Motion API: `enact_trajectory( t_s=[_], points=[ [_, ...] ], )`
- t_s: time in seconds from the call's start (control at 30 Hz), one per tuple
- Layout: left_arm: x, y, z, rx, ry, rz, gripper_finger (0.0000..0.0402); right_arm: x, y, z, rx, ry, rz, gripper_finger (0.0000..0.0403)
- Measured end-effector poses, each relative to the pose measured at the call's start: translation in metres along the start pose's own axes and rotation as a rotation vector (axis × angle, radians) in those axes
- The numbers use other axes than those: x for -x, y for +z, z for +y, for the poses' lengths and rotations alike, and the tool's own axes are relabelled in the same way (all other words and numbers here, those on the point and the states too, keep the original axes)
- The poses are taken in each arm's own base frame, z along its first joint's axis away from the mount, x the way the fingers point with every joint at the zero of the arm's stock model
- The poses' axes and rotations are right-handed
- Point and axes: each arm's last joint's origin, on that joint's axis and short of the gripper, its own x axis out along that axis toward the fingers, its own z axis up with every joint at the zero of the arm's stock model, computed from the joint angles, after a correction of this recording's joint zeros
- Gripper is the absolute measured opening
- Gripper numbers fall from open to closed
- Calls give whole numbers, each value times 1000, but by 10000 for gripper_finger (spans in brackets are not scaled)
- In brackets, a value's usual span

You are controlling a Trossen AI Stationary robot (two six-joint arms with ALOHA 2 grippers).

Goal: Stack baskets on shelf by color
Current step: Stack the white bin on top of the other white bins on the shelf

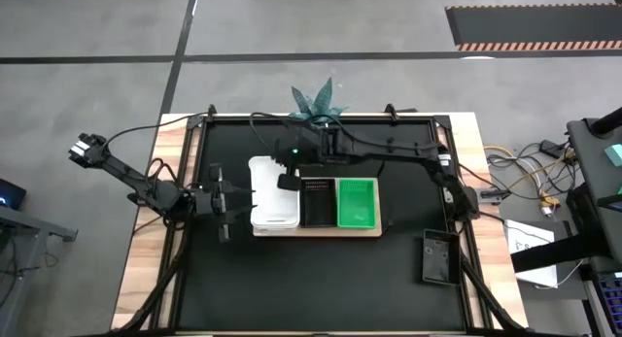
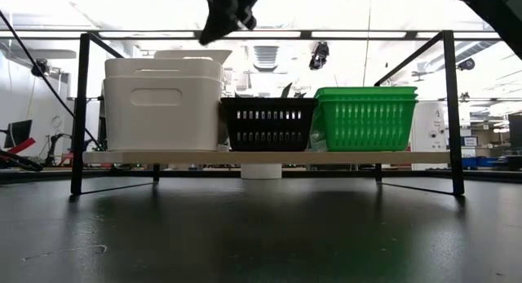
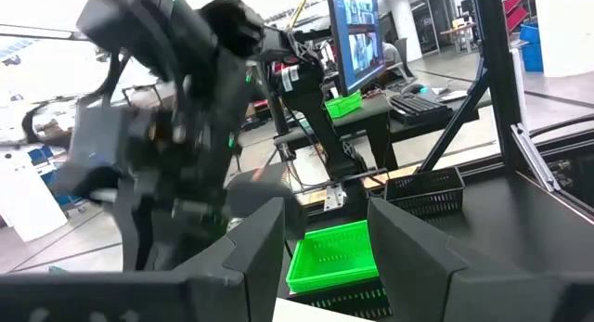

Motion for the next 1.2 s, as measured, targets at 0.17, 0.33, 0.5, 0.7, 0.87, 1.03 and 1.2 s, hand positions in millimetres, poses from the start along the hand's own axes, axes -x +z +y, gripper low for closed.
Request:
enact_trajectory(
  t_s=[0.17, 0.33, 0.5, 0.7, 0.87, 1.03, 1.2],
  points=[
    [0, 0, 0, -18, 1, -2, 141, -9, -8, -5, 3, -10, 31, 9],
    [1, 1, 1, -23, 2, -4, 141, -3, -3, -2, 20, -9, -5, 8],
    [2, 1, 2, -22, 4, -9, 141, -5, -6, 2, 26, 21, 1, 8],
    [2, 1, 2, -22, 4, -9, 141, -10, -10, 3, 24, 16, 6, 8],
    [2, 1, 2, -24, 3, -7, 141, -5, -6, 3, 22, 19, 2, 8],
    [1, 0, 0, -21, -1, 4, 141, 24, -2, 14, 54, 51, 29, 8],
    [-5, 0, -4, 21, 3, 8, 141, 94, -5, 31, 37, 16, 61, 8]
  ],
)
